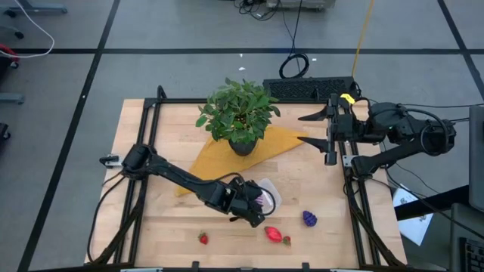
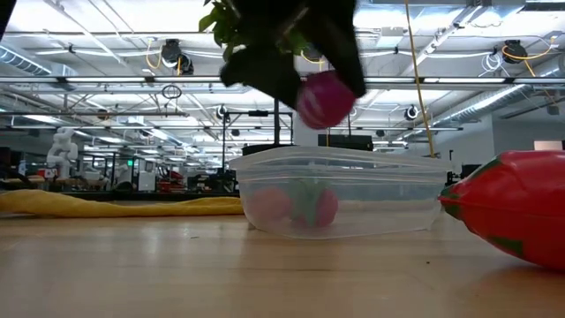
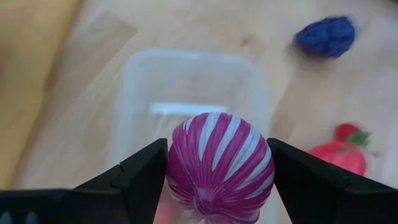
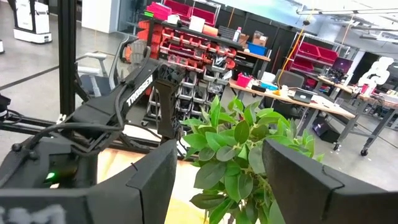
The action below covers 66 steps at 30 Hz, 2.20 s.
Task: Pick and placing Produce into tupperware
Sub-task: Put the onion into the transparent bin
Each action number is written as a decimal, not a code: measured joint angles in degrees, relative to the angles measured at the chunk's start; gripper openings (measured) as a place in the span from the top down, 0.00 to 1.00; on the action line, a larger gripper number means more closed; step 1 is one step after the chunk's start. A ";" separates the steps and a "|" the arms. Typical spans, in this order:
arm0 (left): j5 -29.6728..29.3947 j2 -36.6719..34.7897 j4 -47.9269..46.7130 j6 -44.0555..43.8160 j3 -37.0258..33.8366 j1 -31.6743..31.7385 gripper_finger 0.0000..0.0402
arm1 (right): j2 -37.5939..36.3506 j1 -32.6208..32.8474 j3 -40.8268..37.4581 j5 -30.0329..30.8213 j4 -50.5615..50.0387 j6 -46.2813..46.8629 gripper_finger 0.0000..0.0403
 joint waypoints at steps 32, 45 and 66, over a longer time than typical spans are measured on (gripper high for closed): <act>-1.49 3.40 -3.03 1.10 -0.10 0.44 0.33 | 0.41 0.00 0.00 0.00 -0.02 0.26 0.43; -1.58 3.40 -3.31 1.92 -0.10 0.44 0.33 | 0.41 0.00 0.00 0.00 -0.04 0.42 0.43; -1.29 3.38 -3.47 1.90 -0.10 -0.01 0.33 | 0.41 0.00 0.00 0.00 -0.07 0.44 0.43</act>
